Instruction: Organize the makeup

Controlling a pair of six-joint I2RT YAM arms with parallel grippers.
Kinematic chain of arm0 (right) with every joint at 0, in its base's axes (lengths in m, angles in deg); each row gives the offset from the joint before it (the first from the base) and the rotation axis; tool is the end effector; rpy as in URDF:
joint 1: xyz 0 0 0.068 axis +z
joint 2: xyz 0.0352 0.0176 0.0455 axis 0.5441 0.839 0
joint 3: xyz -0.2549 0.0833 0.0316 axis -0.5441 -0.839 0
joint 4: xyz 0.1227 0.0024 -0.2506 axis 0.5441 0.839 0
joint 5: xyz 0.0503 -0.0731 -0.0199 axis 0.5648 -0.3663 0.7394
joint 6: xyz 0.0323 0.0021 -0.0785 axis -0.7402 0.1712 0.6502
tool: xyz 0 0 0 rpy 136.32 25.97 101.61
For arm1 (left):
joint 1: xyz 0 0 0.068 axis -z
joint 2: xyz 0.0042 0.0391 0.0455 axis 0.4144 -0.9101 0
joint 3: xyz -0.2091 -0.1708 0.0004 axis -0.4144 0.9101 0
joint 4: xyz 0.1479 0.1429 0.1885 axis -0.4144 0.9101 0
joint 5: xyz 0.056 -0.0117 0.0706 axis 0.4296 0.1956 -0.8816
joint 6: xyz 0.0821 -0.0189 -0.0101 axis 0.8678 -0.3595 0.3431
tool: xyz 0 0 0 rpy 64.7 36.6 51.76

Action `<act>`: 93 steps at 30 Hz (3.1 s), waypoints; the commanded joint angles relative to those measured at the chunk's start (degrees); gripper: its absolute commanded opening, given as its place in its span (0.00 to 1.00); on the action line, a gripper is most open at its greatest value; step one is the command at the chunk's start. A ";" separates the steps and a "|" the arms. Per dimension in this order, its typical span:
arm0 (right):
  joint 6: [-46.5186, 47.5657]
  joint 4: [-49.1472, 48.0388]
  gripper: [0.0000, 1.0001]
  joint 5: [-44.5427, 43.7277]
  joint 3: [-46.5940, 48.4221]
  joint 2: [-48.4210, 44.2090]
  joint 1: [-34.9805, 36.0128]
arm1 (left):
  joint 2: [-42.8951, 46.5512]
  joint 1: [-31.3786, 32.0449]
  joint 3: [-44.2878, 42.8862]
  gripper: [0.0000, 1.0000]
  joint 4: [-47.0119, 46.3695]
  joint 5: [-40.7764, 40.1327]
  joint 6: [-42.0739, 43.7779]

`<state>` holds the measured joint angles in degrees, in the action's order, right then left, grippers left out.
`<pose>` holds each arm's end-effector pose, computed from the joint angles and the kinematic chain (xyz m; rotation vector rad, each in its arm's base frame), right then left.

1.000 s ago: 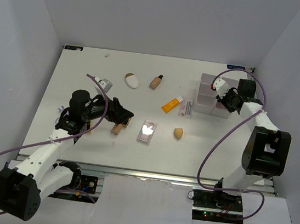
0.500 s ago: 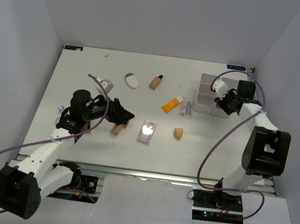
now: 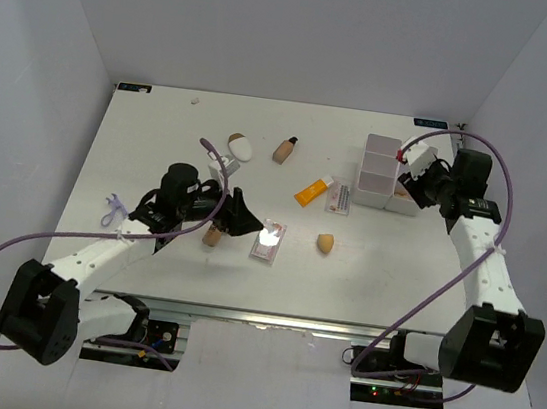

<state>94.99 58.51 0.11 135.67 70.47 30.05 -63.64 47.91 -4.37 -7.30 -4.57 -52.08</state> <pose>0.3524 0.0015 0.2704 -1.0631 1.9042 -0.2732 0.2442 -0.1568 0.2240 0.4967 2.0209 -1.1668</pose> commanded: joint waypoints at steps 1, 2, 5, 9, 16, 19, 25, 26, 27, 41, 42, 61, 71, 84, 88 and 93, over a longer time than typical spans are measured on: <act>-6.15 5.66 0.53 12.01 -5.54 -12.17 0.02 | -6.17 8.36 -7.56 0.68 3.18 -9.14 -3.18; -7.21 6.71 0.53 14.44 -7.29 -14.56 0.02 | -7.64 10.79 -9.25 0.63 4.66 -12.37 -4.42; -10.13 11.31 0.55 23.59 -10.63 -19.40 -0.07 | -12.49 16.12 -13.56 0.44 6.72 -20.08 -9.28; -13.66 15.58 0.55 41.57 -15.26 -23.05 -0.09 | -21.25 22.58 -19.72 0.11 9.04 -27.69 -14.32; -14.96 13.92 0.55 49.05 -20.85 -25.28 -4.04 | -34.03 29.18 -28.40 0.34 10.31 -39.76 -18.88; -15.29 13.84 0.55 49.58 -21.13 -25.72 -5.50 | -36.54 29.93 -30.26 0.48 10.31 -42.47 -20.75; -16.06 13.85 0.55 50.95 -21.61 -26.52 -8.76 | -43.31 30.01 -36.42 0.50 10.53 -46.14 -22.08; -16.15 13.85 0.55 50.90 -21.61 -26.52 -8.95 | -44.71 30.01 -37.68 0.50 10.99 -46.41 -22.22; -16.22 13.85 0.55 50.91 -21.61 -26.52 -9.09 | -45.78 30.01 -38.51 0.50 11.25 -46.59 -22.39; -16.46 13.76 0.55 51.39 -21.78 -25.57 -10.09 | -51.22 30.18 -40.22 0.47 11.32 -46.09 -23.60; -16.46 13.80 0.56 51.41 -21.82 -25.36 -10.09 | -51.42 30.22 -40.07 0.46 10.91 -45.71 -23.64; -15.26 13.70 0.56 51.95 -22.65 -22.99 -11.67 | -52.72 31.41 -39.18 0.03 5.68 -38.89 -21.46; -6.39 22.04 0.57 60.70 -18.98 -16.58 -11.08 | -38.44 31.40 -33.42 0.00 -1.49 -30.87 -11.45; 28.17 54.95 0.69 67.57 -2.33 5.97 -5.54 | -23.87 30.36 -22.09 0.00 -14.92 -15.36 7.14; 30.00 54.94 0.70 67.62 -1.39 5.55 -2.86 | -22.57 29.79 -19.30 0.00 -16.31 -16.09 8.79; 31.08 54.89 0.73 66.54 -0.36 3.30 1.10 | -23.10 29.66 -20.24 0.00 -15.66 -15.01 8.26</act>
<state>122.32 111.29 64.90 132.48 76.71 28.47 -87.97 77.93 -24.09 -20.51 -21.57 -45.32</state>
